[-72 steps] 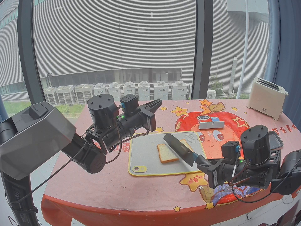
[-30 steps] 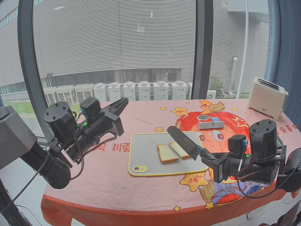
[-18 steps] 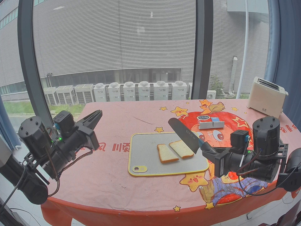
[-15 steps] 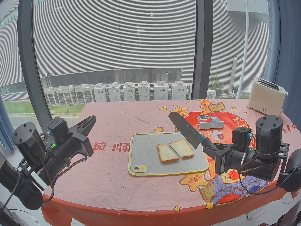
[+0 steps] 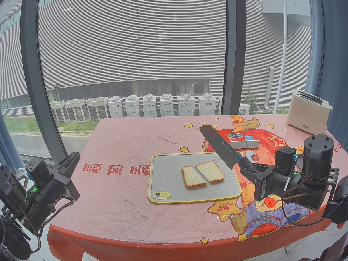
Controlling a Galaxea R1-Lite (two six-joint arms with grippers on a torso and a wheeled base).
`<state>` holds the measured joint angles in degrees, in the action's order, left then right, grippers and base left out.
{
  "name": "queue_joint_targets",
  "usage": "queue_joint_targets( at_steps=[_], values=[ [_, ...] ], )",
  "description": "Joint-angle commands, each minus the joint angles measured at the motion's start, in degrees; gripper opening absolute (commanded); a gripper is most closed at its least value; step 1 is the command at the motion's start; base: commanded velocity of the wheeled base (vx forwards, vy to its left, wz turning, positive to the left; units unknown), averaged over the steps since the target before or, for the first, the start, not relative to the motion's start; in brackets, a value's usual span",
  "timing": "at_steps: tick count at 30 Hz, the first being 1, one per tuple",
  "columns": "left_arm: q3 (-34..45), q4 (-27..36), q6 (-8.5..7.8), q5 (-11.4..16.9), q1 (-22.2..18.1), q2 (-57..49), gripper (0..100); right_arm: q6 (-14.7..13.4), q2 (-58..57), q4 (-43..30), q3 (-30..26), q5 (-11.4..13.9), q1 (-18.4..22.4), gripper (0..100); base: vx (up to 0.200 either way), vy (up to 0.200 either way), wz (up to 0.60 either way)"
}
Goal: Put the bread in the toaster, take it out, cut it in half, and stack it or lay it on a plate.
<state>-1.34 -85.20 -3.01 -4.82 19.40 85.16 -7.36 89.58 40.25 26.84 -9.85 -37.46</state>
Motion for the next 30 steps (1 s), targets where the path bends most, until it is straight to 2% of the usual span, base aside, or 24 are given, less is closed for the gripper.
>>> queue_joint_targets(
  at_steps=[1, 8, 14, 17, 18, 19, 20, 21, 30],
  values=[
    [1.3, 2.8, 0.02, 0.5, -6.6, -7.5, 0, 0.1, -1.4, 0.1, -0.1, 0.0, 0.1, 0, 0.000, 0.000, 0.00],
    [1.3, 15.7, 0.20, 0.2, -7.8, -19.6, 0, 0.2, -3.2, 0.0, -0.3, 0.1, 1.1, 0, 0.000, 0.000, 0.00],
    [1.3, 17.8, 0.02, 0.7, -12.5, -25.6, 0, 0.8, -4.4, -0.1, -0.4, 0.1, 1.3, 0, 0.000, 0.000, 0.00],
    [1.3, 24.3, 0.02, 1.6, -12.6, -31.5, 0, 0.9, -4.6, 0.0, -0.4, 0.1, 1.4, 0, 0.000, 0.000, 0.00],
    [1.3, 24.7, 0.02, 1.7, -12.6, -31.8, 0, 0.9, -4.6, 0.0, -0.4, 0.1, 1.4, 0, 0.000, 0.000, 0.00],
    [1.3, 31.7, 0.20, 2.5, -12.6, -37.7, 0, 0.8, -4.6, 0.0, -0.4, 0.1, 1.5, 0, 0.000, 0.000, 0.00],
    [1.3, 35.0, 0.20, 3.0, -12.6, -40.6, 0, 0.9, -4.6, 0.0, -0.4, 0.1, 1.7, 0, 0.000, 0.000, 0.00],
    [1.3, 41.1, 0.20, 3.4, -12.6, -45.3, 0, 0.9, -4.6, 0.0, -0.5, 0.2, 2.0, 0, 0.000, 0.000, 0.00],
    [1.3, 67.7, -0.33, 3.6, -12.5, -69.5, 0, 0.9, -4.6, 0.0, -0.4, 0.2, 2.0, 0, 0.000, 0.000, 0.00]
  ],
)
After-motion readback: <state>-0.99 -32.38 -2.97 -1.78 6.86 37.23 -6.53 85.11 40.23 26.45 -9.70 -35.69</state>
